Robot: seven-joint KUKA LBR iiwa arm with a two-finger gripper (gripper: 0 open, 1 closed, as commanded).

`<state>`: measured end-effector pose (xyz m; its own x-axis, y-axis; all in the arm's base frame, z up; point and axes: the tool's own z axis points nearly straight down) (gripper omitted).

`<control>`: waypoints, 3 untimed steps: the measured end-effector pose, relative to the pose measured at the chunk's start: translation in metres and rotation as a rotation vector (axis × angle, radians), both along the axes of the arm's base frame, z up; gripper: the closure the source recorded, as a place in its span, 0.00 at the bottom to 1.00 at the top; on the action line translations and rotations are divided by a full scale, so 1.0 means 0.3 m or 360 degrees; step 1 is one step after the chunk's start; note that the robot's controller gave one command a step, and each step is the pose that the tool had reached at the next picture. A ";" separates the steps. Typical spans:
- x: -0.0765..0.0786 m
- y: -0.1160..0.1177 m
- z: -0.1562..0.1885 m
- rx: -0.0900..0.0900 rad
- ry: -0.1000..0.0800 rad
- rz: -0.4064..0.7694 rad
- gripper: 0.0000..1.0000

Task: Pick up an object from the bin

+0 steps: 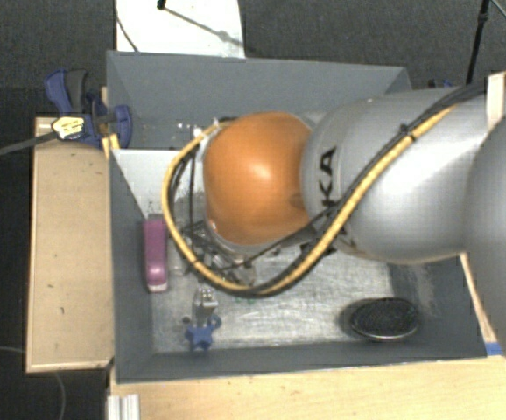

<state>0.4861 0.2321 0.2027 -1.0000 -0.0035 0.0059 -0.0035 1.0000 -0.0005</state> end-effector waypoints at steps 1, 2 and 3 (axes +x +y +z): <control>0.015 -0.140 -0.436 0.0003 -0.0004 0.0655 0.00; 0.000 -0.045 -0.437 0.0005 -0.0025 0.0926 0.00; -0.002 -0.044 -0.435 0.0008 -0.0021 0.0912 1.00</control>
Offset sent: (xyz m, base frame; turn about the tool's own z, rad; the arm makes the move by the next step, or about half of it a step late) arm 0.0050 -0.0412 -0.1288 -0.4129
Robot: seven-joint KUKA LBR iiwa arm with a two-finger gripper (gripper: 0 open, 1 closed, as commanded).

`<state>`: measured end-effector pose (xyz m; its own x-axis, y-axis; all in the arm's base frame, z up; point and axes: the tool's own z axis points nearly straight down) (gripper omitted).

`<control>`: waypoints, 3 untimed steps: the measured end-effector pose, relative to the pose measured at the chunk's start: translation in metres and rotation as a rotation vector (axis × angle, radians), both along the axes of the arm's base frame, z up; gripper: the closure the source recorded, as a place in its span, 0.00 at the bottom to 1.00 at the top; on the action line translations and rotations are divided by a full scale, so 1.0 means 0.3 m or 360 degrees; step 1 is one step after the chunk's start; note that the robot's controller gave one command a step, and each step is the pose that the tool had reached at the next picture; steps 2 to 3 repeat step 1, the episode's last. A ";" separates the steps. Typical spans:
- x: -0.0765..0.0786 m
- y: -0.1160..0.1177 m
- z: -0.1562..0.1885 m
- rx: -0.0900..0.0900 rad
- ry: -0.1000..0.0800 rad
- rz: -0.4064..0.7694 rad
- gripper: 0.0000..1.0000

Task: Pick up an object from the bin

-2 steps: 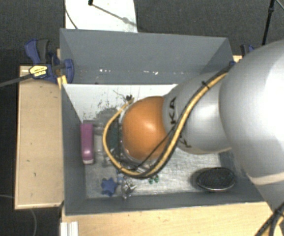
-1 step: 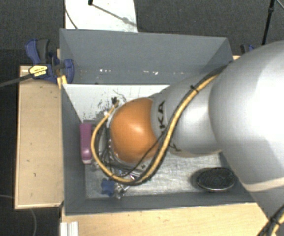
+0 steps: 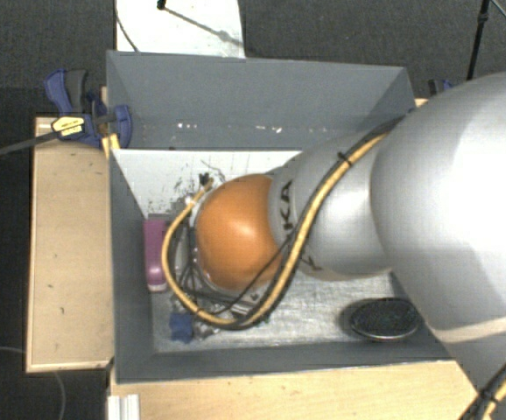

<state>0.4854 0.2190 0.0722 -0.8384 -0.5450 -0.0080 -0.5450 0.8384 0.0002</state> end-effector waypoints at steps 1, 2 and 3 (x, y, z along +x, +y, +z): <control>0.023 0.055 0.628 0.0000 -0.0007 0.0173 1.00; 0.023 0.055 0.628 0.0000 -0.0007 0.0173 1.00; 0.023 0.055 0.628 0.0000 -0.0007 0.0173 1.00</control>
Offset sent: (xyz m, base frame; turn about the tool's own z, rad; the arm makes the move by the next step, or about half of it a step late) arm 0.0049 0.0151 0.1829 -0.1107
